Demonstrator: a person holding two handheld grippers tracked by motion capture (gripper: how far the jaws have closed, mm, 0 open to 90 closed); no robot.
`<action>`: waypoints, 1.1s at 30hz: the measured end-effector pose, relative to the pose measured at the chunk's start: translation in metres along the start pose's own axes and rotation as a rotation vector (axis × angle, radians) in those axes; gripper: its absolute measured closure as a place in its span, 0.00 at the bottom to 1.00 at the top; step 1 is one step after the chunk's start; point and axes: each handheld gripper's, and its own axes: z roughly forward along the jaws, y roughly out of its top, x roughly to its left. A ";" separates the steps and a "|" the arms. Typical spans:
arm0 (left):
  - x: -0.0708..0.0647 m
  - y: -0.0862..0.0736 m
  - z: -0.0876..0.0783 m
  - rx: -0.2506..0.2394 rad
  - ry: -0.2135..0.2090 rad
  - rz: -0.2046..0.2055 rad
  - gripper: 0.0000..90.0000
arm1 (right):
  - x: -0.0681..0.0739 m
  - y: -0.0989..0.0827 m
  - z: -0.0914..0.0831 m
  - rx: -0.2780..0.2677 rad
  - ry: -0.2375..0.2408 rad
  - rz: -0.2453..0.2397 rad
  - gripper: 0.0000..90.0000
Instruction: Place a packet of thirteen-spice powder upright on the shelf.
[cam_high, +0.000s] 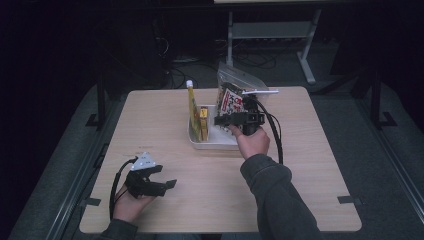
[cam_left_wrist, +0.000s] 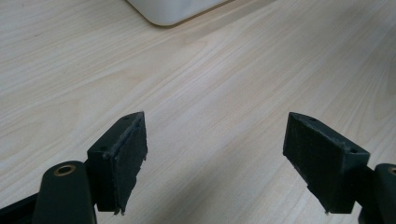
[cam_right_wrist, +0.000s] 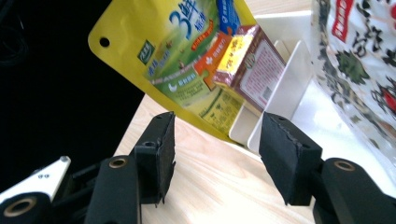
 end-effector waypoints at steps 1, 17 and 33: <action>0.000 0.000 0.000 0.000 0.000 -0.001 0.24 | -0.001 -0.002 -0.001 0.000 0.002 0.000 0.49; 0.001 0.000 -0.001 -0.004 -0.002 -0.006 0.23 | -0.023 -0.025 -0.025 -0.003 0.017 0.026 0.47; 0.000 0.000 -0.001 -0.002 -0.004 -0.005 0.22 | -0.049 -0.051 -0.046 0.004 0.016 0.048 0.45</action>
